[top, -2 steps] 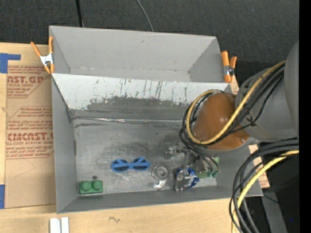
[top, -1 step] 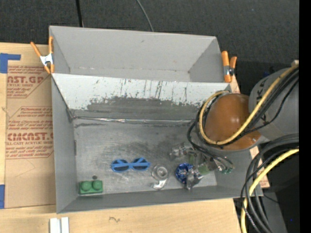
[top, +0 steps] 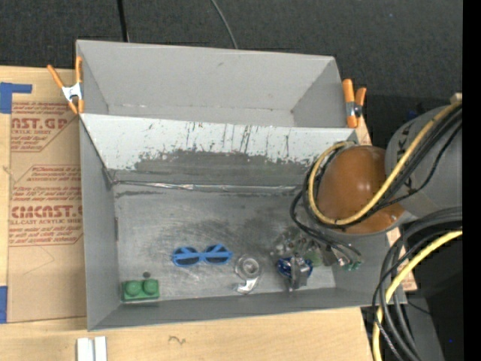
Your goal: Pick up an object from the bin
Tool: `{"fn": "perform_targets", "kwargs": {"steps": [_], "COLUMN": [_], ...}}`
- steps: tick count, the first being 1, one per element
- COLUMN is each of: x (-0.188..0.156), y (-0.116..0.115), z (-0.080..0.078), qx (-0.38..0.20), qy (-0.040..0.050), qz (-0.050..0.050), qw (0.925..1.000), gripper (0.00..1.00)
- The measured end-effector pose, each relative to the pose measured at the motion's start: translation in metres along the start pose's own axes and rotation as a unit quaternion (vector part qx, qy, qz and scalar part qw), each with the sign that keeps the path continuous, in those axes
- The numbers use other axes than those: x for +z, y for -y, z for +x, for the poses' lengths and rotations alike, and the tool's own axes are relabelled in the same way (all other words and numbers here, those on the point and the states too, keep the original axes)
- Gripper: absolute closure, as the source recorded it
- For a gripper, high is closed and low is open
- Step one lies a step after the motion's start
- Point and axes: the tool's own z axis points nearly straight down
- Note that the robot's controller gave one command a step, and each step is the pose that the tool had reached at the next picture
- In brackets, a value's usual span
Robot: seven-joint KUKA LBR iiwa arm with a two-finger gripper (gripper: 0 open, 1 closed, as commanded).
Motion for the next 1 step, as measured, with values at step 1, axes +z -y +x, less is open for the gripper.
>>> {"fn": "perform_targets", "kwargs": {"steps": [1], "x": [-0.1784], "y": [0.0544], "z": [-0.0052], "qx": [-0.186], "qy": [-0.0064], "qz": [-0.002], "qw": [0.9826], "gripper": [1.00]}}
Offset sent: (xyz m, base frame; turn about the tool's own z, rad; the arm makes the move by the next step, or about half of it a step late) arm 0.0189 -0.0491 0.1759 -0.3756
